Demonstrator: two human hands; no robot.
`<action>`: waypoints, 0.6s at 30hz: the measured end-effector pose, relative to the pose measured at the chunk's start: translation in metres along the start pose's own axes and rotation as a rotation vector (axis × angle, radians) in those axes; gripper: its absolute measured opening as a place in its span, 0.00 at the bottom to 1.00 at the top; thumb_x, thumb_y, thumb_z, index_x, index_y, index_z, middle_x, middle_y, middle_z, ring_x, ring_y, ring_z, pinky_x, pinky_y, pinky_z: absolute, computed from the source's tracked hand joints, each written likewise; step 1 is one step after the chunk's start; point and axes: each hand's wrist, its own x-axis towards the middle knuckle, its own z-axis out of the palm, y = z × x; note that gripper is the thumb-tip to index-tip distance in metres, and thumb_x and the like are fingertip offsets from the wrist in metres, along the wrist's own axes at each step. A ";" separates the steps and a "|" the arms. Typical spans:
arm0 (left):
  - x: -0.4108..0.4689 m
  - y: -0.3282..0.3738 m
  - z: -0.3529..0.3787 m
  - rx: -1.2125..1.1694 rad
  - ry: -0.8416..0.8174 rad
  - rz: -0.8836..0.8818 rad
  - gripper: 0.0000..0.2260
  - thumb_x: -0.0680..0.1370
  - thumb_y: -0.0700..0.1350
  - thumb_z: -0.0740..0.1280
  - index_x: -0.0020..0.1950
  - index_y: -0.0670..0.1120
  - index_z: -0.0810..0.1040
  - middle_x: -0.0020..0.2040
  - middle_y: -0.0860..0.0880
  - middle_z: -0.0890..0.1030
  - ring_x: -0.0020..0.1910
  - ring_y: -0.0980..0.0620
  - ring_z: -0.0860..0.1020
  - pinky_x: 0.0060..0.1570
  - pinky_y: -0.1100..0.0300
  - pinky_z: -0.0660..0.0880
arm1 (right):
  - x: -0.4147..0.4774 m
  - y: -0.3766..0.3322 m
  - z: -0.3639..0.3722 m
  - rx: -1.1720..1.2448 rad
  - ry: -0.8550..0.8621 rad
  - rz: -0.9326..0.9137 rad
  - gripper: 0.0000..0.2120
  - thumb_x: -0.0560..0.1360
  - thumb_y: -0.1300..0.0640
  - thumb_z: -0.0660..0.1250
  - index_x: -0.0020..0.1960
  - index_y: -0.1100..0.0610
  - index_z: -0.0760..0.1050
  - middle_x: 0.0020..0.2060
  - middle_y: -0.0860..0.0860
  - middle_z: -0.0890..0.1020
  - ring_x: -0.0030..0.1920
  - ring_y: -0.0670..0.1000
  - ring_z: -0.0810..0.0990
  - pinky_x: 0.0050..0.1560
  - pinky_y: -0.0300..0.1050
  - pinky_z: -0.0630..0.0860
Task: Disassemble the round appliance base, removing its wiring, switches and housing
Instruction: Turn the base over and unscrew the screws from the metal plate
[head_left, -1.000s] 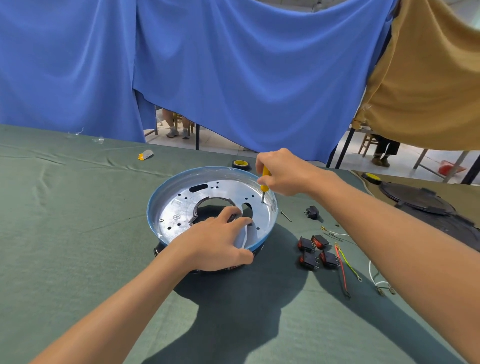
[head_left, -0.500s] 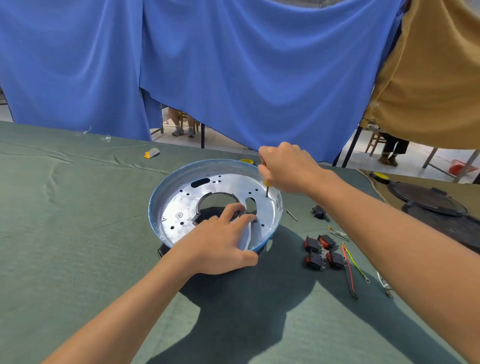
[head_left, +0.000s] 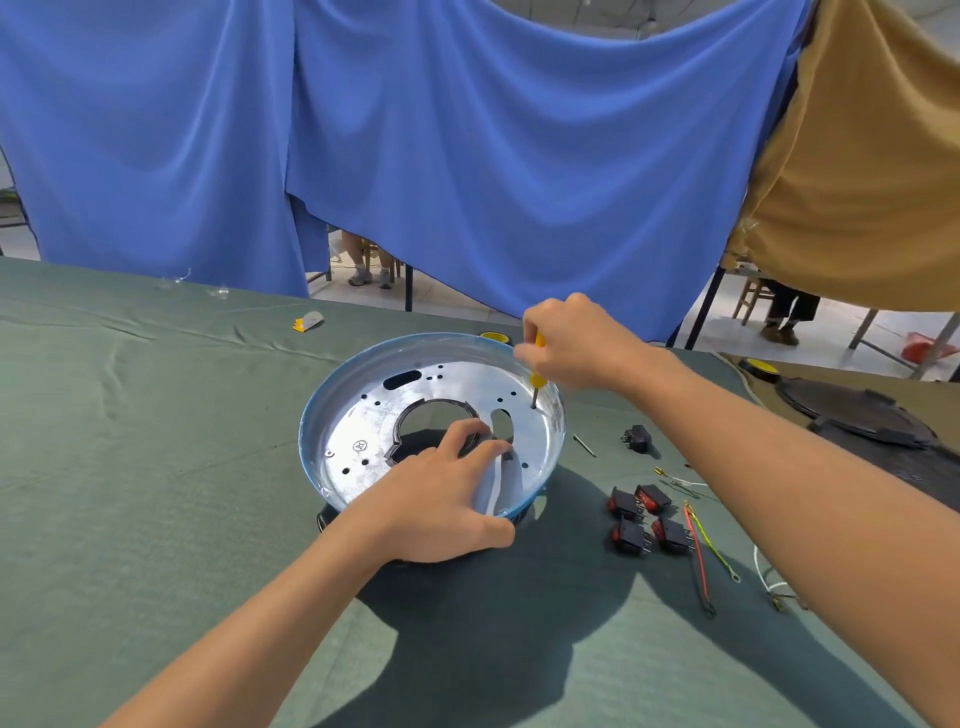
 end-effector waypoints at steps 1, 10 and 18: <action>0.000 0.000 0.000 -0.005 -0.004 -0.004 0.36 0.66 0.64 0.61 0.73 0.60 0.58 0.70 0.68 0.51 0.56 0.48 0.74 0.51 0.58 0.67 | 0.000 -0.002 -0.006 0.007 0.058 0.017 0.08 0.76 0.52 0.62 0.43 0.56 0.73 0.45 0.56 0.77 0.49 0.60 0.74 0.46 0.52 0.75; -0.001 0.000 -0.003 -0.065 -0.017 -0.011 0.35 0.66 0.62 0.64 0.73 0.61 0.60 0.71 0.69 0.51 0.51 0.58 0.73 0.49 0.60 0.67 | -0.018 -0.011 -0.059 0.206 0.439 0.050 0.06 0.72 0.51 0.66 0.39 0.50 0.71 0.37 0.55 0.78 0.42 0.58 0.75 0.42 0.48 0.73; -0.018 -0.007 0.001 -0.137 0.135 0.052 0.33 0.65 0.62 0.66 0.69 0.68 0.62 0.69 0.73 0.51 0.51 0.68 0.74 0.53 0.58 0.73 | -0.048 0.007 -0.072 0.429 0.772 0.129 0.08 0.75 0.54 0.66 0.40 0.57 0.72 0.18 0.33 0.72 0.29 0.40 0.74 0.34 0.26 0.64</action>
